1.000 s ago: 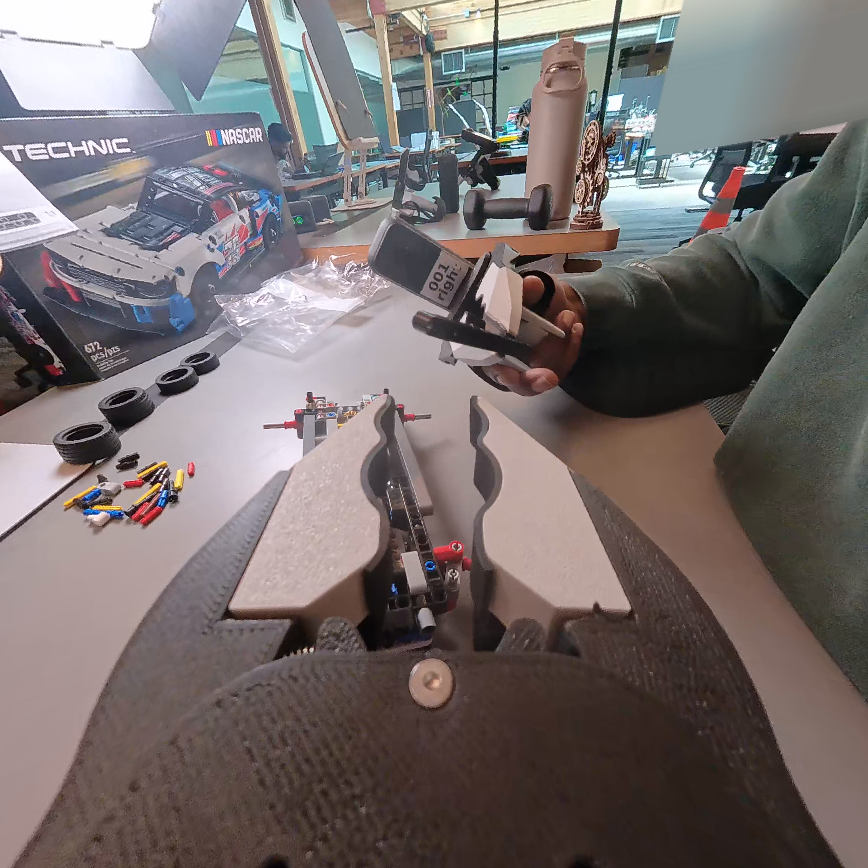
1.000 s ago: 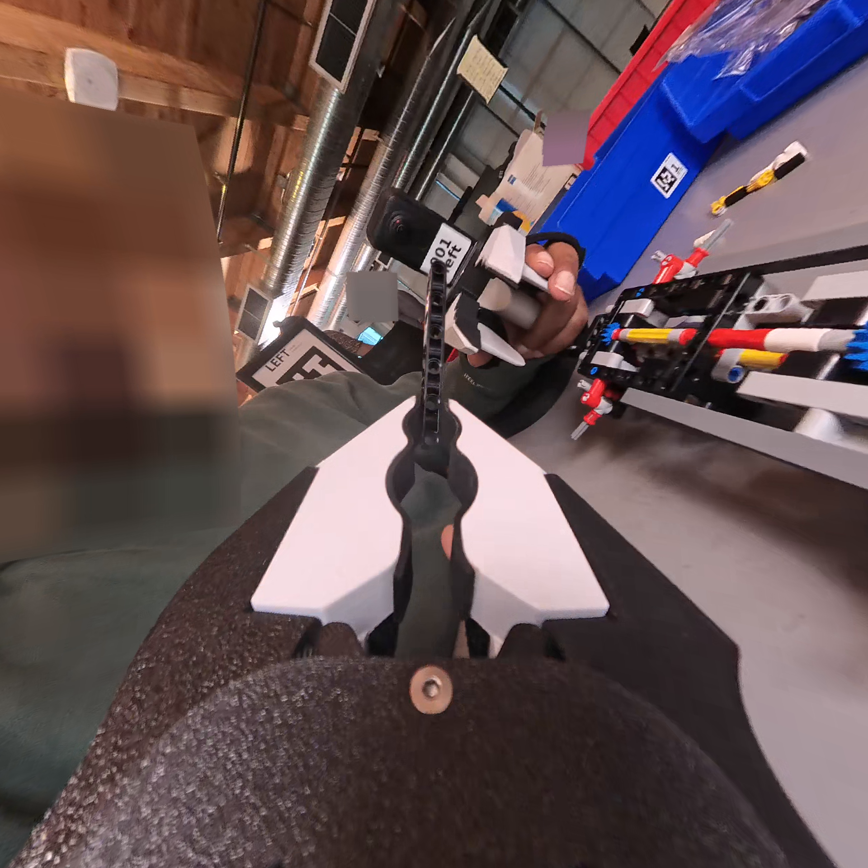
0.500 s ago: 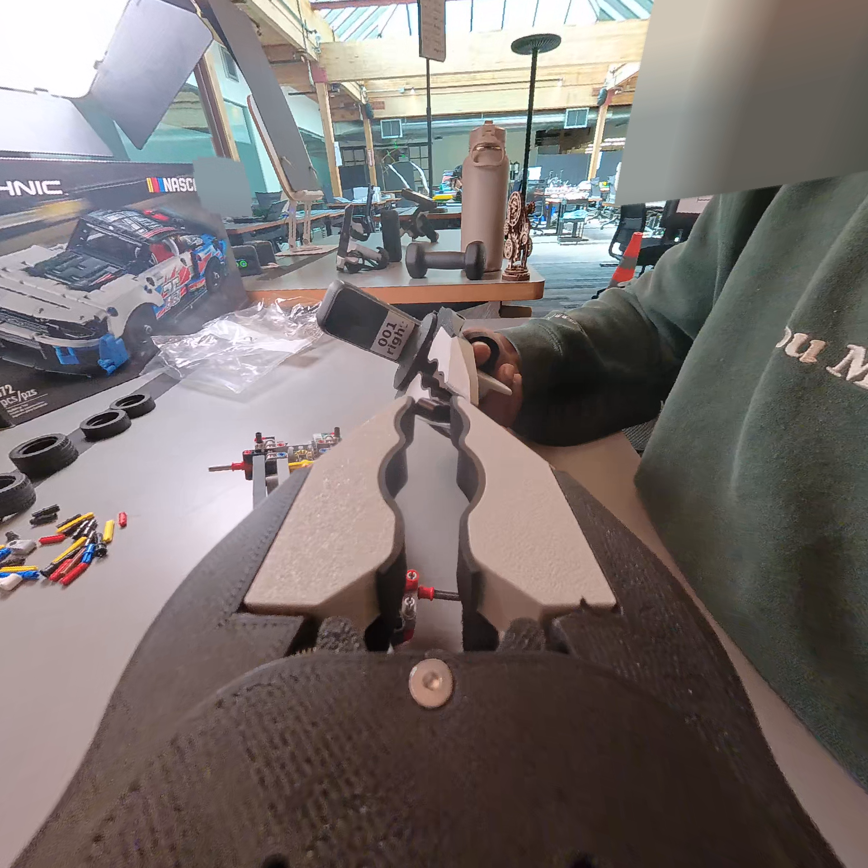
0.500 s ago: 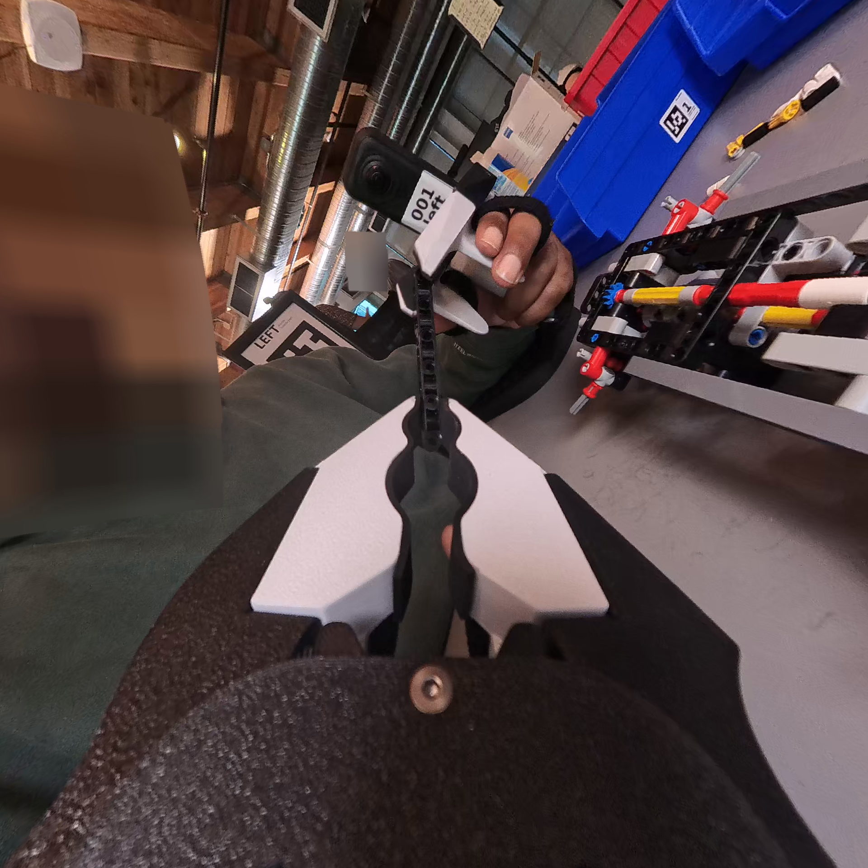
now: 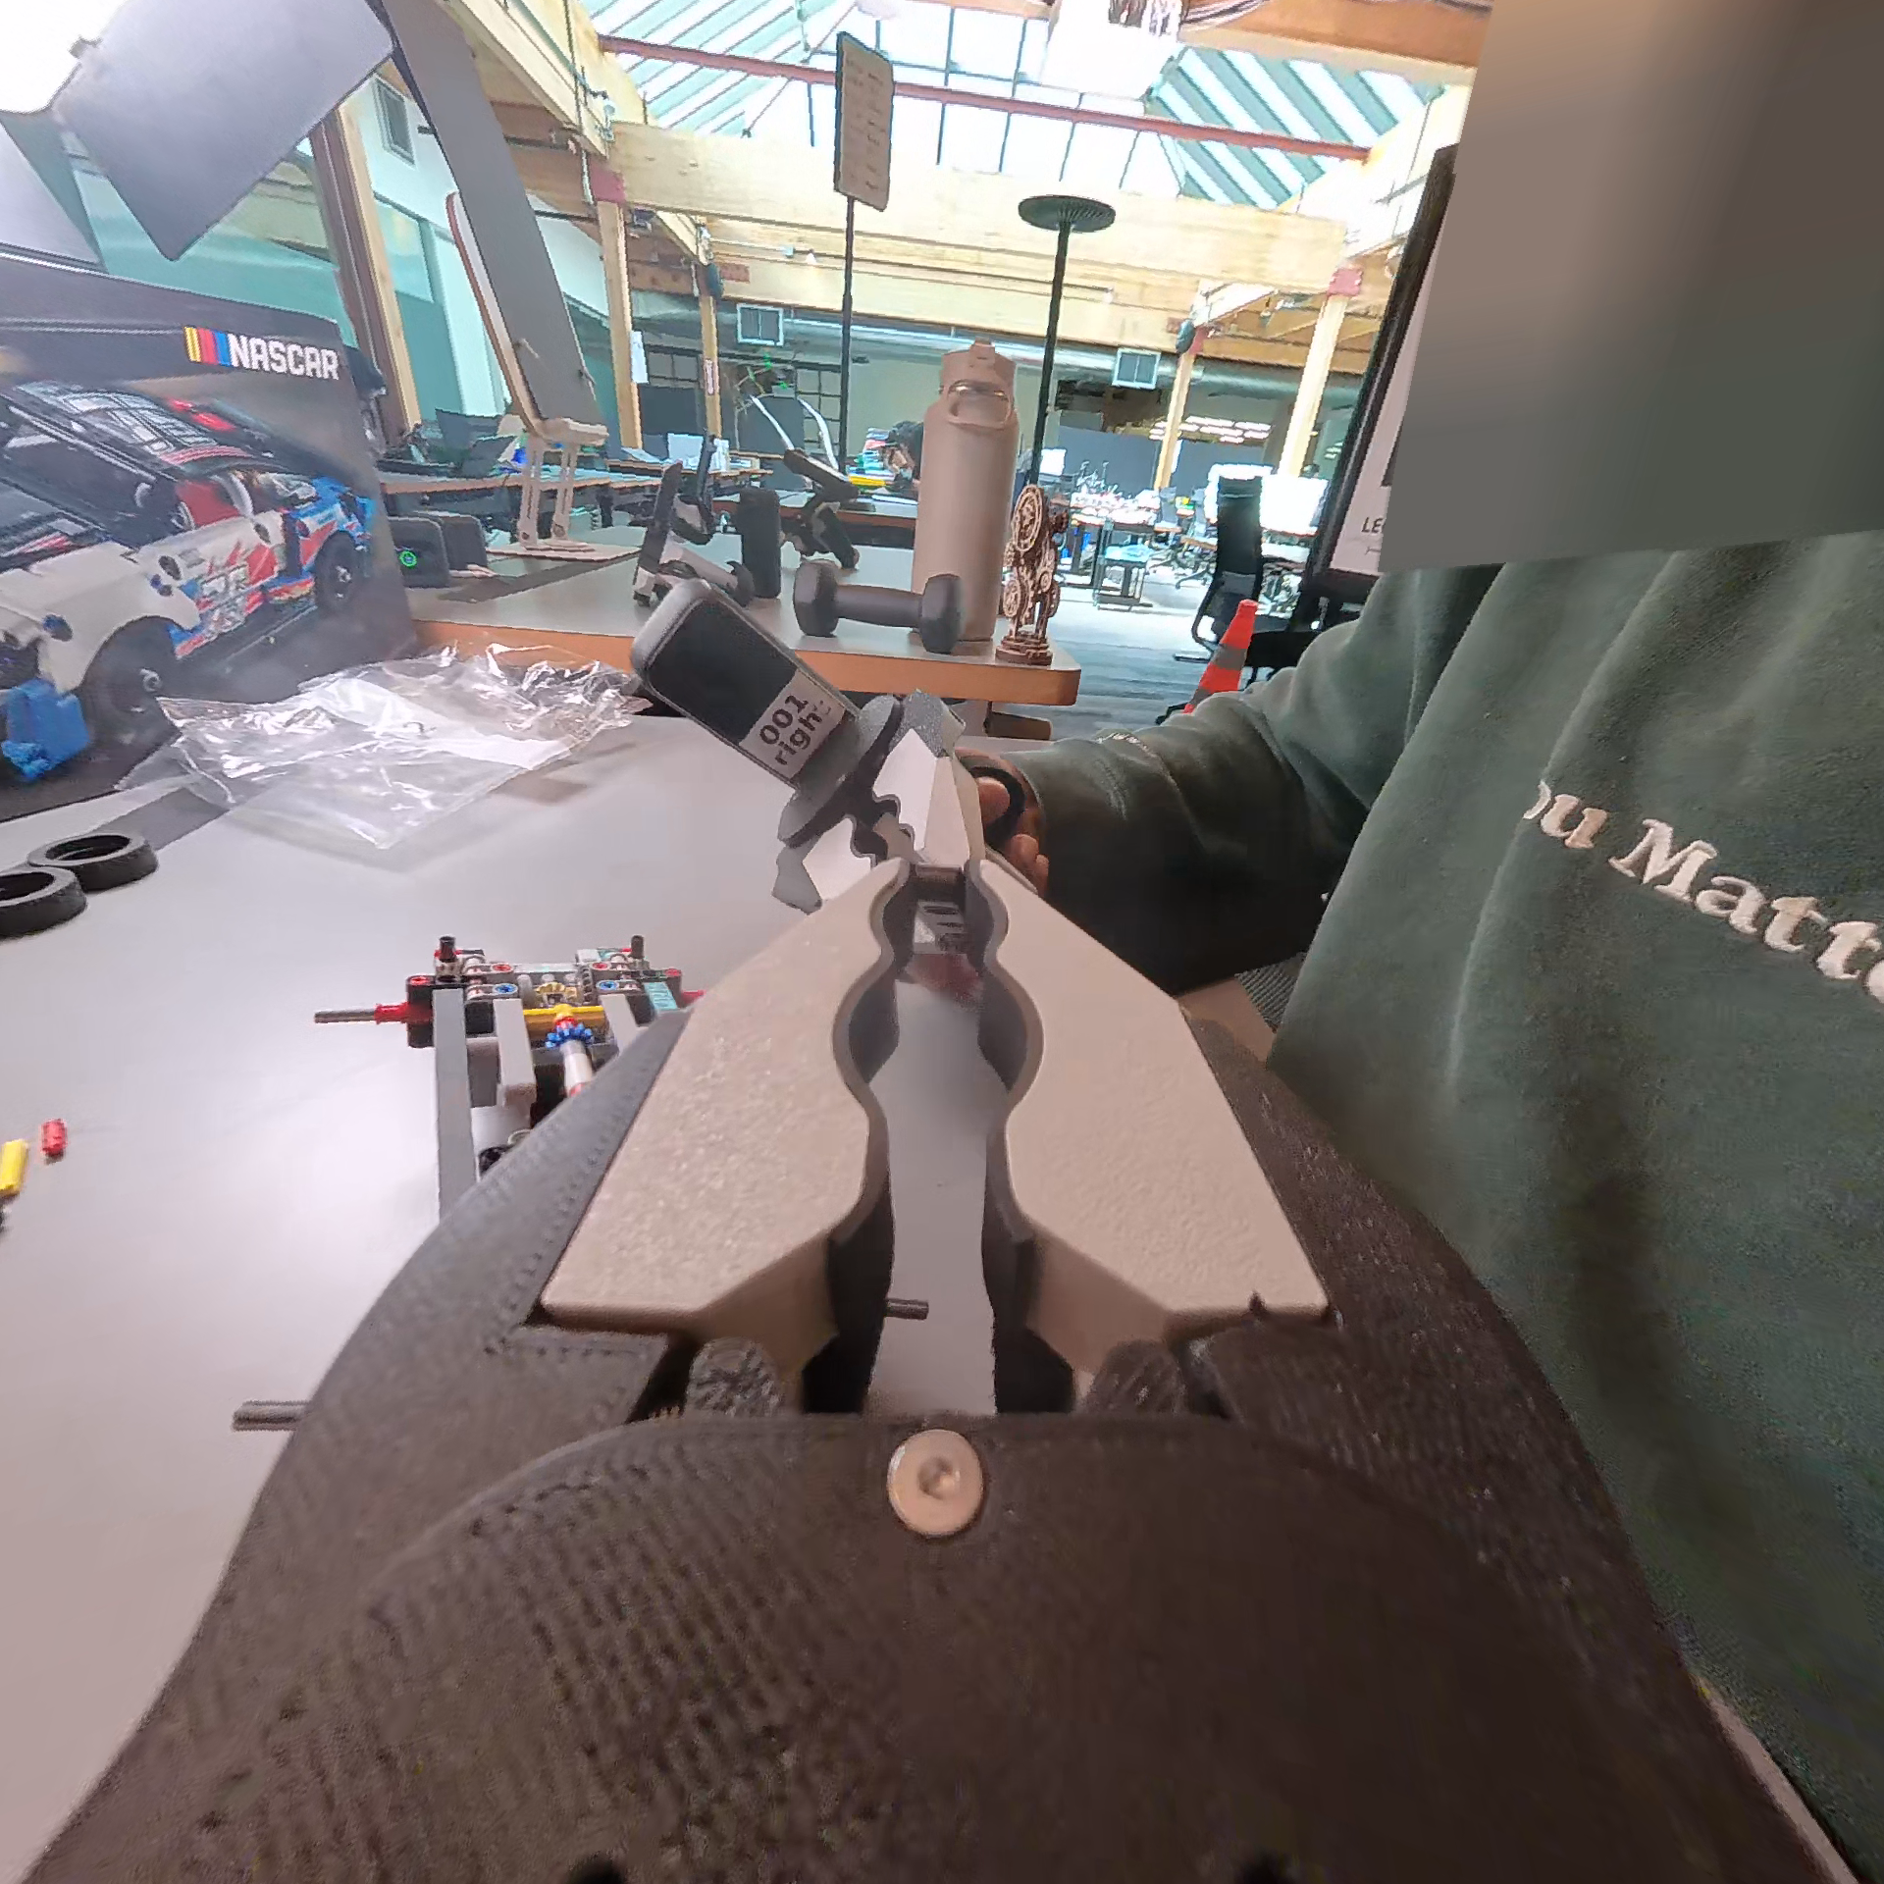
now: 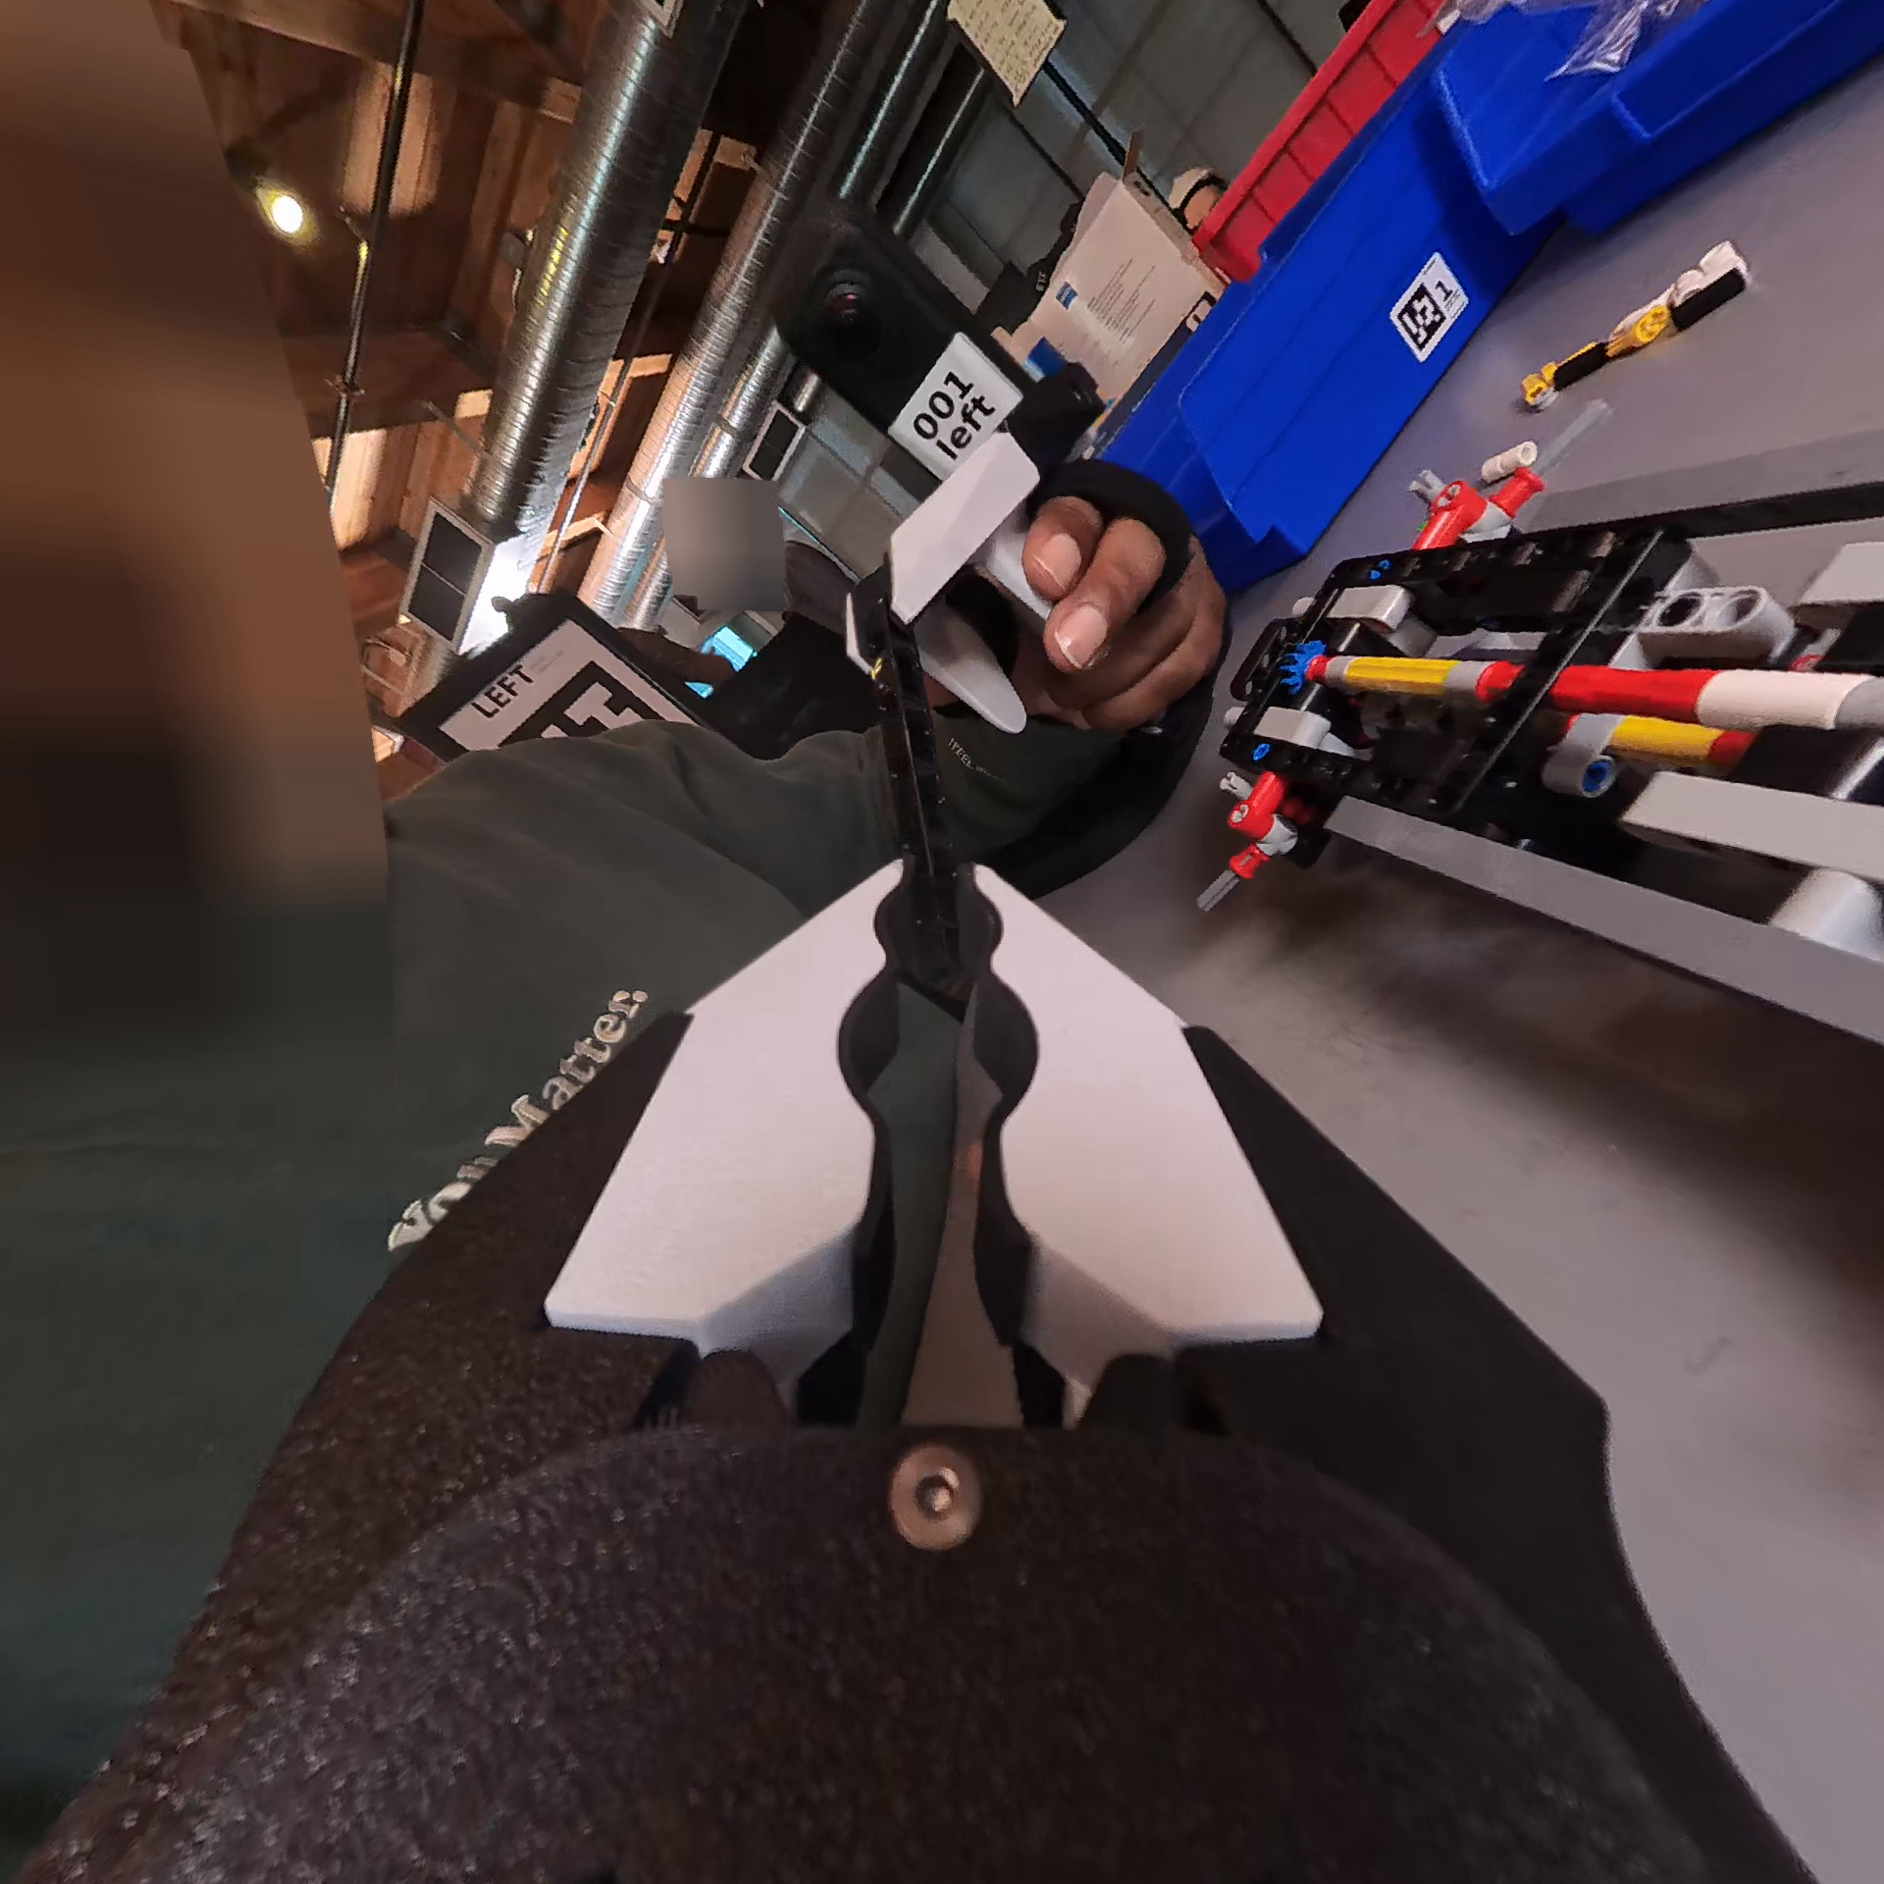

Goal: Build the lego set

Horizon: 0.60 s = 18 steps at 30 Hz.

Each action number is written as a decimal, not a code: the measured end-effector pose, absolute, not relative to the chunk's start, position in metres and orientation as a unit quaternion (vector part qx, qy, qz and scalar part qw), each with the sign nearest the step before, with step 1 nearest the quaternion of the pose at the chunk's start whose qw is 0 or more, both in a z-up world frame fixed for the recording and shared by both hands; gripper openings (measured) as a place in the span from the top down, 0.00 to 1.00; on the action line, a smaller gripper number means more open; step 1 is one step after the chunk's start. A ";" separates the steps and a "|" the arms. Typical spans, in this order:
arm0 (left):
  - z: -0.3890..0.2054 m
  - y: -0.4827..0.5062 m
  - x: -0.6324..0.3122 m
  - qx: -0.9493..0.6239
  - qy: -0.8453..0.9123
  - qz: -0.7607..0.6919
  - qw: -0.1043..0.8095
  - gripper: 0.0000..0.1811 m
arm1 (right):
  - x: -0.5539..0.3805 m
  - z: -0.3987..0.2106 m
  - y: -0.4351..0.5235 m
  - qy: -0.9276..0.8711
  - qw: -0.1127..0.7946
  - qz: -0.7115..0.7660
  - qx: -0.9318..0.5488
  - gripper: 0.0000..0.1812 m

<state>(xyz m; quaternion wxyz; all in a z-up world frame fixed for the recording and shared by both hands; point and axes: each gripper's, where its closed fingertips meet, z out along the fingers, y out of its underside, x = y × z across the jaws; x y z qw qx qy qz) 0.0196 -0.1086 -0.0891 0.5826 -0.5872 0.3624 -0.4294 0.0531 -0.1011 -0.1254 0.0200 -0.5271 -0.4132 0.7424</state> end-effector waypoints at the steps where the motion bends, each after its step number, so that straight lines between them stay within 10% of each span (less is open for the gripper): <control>1: -0.089 -0.109 0.020 -0.585 0.361 -0.436 0.580 0.97 | 0.053 -0.126 -0.102 -0.419 0.028 0.739 -0.527 0.97; 18: -0.096 -0.089 0.017 -0.632 0.266 -0.488 0.540 0.97 | 0.047 -0.132 -0.094 -0.454 0.113 0.699 -0.541 0.90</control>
